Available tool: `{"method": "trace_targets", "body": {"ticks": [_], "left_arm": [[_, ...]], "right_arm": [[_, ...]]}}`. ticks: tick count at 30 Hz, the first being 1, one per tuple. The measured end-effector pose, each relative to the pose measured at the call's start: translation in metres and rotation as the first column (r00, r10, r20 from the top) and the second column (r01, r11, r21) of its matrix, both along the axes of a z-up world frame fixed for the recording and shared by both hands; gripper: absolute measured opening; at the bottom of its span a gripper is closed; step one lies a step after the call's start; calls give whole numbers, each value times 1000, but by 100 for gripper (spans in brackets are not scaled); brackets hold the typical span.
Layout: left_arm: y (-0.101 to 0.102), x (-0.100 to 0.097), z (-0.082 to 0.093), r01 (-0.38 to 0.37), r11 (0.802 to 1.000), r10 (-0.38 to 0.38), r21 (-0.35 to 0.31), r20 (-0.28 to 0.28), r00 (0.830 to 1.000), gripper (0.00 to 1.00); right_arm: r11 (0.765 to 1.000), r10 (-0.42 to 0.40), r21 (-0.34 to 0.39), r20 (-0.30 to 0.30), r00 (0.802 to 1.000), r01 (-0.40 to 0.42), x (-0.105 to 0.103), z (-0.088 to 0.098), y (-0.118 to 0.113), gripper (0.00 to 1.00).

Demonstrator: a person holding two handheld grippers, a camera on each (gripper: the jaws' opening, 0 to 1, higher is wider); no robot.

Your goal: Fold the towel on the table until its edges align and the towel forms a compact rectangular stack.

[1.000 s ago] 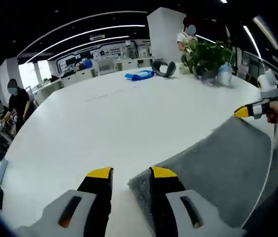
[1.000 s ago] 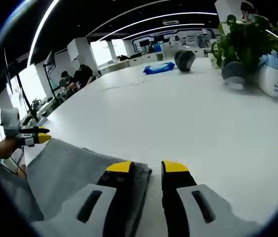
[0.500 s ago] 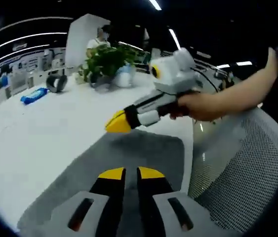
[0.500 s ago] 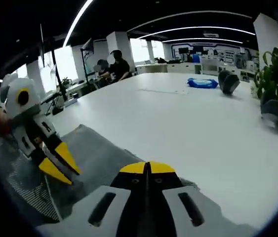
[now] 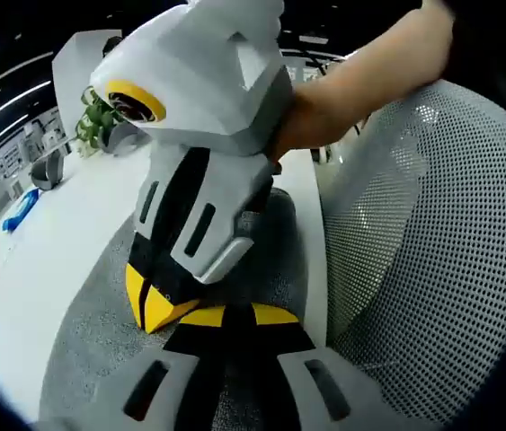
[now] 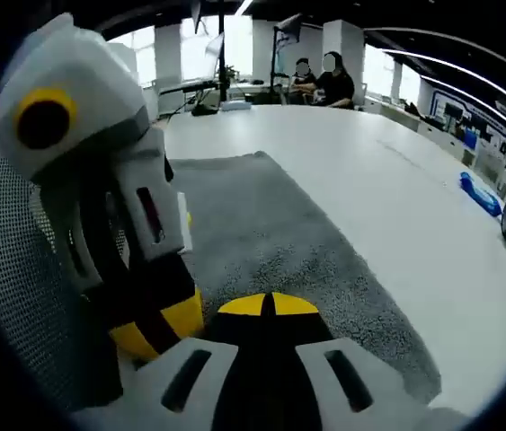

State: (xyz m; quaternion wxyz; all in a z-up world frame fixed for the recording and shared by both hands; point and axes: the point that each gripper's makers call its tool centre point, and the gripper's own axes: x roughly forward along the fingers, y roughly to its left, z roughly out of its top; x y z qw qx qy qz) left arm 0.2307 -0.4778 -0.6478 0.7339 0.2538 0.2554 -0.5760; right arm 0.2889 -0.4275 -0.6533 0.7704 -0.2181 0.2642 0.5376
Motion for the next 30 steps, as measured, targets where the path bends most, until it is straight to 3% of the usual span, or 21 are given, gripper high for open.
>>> {"method": "trace_targets", "body": {"ticks": [6,9,21,30], "left_arm": [[-1,2,-1,-17,999,17,35,0,1000,7],[1,4,-1,-27,998,26,57,8,1000,7],[11,17,0,-78,994,75,81,41,996,6],[18,26,0,-114,989,109,92,58,992,5]], "right_arm": [[1000,-9,4,-4,1000,9,3,1,-6,0],[999,-11,-35,38,999,12,7,2,-10,0],[994,-77,-74,100,992,84,21,2,-25,0],[989,-116,-75,103,988,124,29,3,-34,0]]}}
